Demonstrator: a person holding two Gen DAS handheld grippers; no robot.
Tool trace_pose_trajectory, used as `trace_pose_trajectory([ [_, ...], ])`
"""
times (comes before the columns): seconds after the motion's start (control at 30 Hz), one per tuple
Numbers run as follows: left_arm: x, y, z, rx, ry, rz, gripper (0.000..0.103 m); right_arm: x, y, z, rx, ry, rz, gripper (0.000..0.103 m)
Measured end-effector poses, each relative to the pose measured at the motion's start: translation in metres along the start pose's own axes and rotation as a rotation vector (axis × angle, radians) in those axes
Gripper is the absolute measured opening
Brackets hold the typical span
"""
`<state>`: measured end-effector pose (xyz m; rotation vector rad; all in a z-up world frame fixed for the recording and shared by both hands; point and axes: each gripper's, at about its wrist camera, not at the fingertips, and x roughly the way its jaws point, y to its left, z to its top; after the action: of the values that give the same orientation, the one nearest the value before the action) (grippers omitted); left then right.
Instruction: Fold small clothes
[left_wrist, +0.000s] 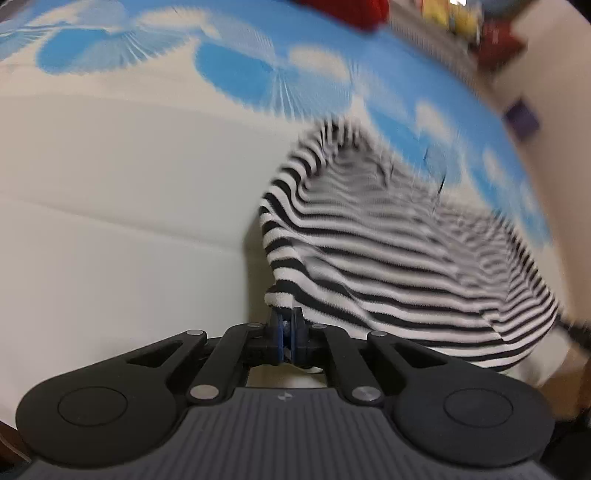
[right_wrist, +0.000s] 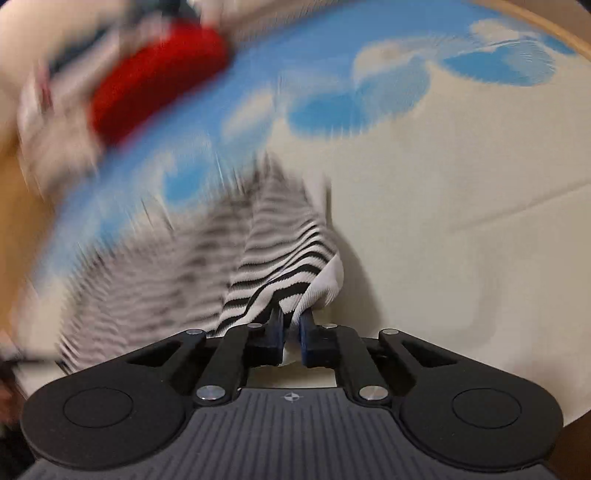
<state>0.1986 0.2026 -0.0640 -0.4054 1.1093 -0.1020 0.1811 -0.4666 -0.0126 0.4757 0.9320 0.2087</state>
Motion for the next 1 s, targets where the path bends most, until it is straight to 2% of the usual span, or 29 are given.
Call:
trace_pose_trajectory([
  [0.03,-0.003,0.004,-0.002,-0.008,0.001,0.013,0.003,-0.006,-0.002,-0.001,-0.011,-0.011,-0.014,0.006],
  [0.07,0.001,0.009,-0.005,-0.023,0.034,0.020,0.003,-0.006,-0.001,-0.004,-0.047,0.001,-0.053,0.004],
  [0.13,0.016,0.011,-0.013,-0.016,0.142,0.068,0.002,0.005,-0.002,-0.013,-0.087,0.091,-0.103,0.004],
  [0.17,0.026,0.009,-0.018,0.019,0.195,0.135,0.002,0.014,-0.002,-0.017,-0.106,0.146,-0.143,0.003],
  [0.23,0.037,0.006,-0.024,0.064,0.253,0.197,0.002,0.035,-0.002,-0.028,-0.154,0.259,-0.269,0.002],
  [0.3,0.032,0.003,-0.020,0.072,0.223,0.192,0.006,0.042,0.003,-0.034,-0.213,0.288,-0.351,0.000],
  [0.33,0.026,0.003,-0.017,0.068,0.185,0.184,0.011,0.041,0.005,-0.033,-0.227,0.269,-0.382,0.000],
  [0.4,0.010,0.003,-0.008,0.041,0.084,0.156,0.024,0.031,0.008,-0.025,-0.217,0.184,-0.367,0.001],
  [0.47,-0.001,0.000,-0.001,0.024,0.009,0.100,0.027,0.017,0.014,-0.017,-0.207,0.087,-0.329,0.001],
  [0.57,-0.001,-0.024,0.004,0.069,-0.028,0.015,0.027,0.005,0.022,-0.012,-0.216,0.000,-0.221,0.004],
  [0.67,0.010,-0.051,0.002,0.153,-0.009,-0.029,0.027,0.017,0.034,-0.016,-0.254,0.050,-0.120,0.018],
  [0.7,0.014,-0.059,0.002,0.175,0.003,-0.036,0.027,0.025,0.039,-0.019,-0.282,0.083,-0.119,0.026],
  [0.77,0.021,-0.072,0.000,0.218,0.030,-0.040,0.027,0.042,0.045,-0.026,-0.342,0.164,-0.155,0.033],
  [0.87,0.034,-0.088,-0.004,0.264,0.040,-0.035,0.027,0.059,0.055,-0.039,-0.421,0.249,-0.221,0.033],
  [1.0,0.049,-0.103,-0.001,0.276,0.030,-0.032,0.030,0.063,0.062,-0.036,-0.418,0.242,-0.251,0.035],
])
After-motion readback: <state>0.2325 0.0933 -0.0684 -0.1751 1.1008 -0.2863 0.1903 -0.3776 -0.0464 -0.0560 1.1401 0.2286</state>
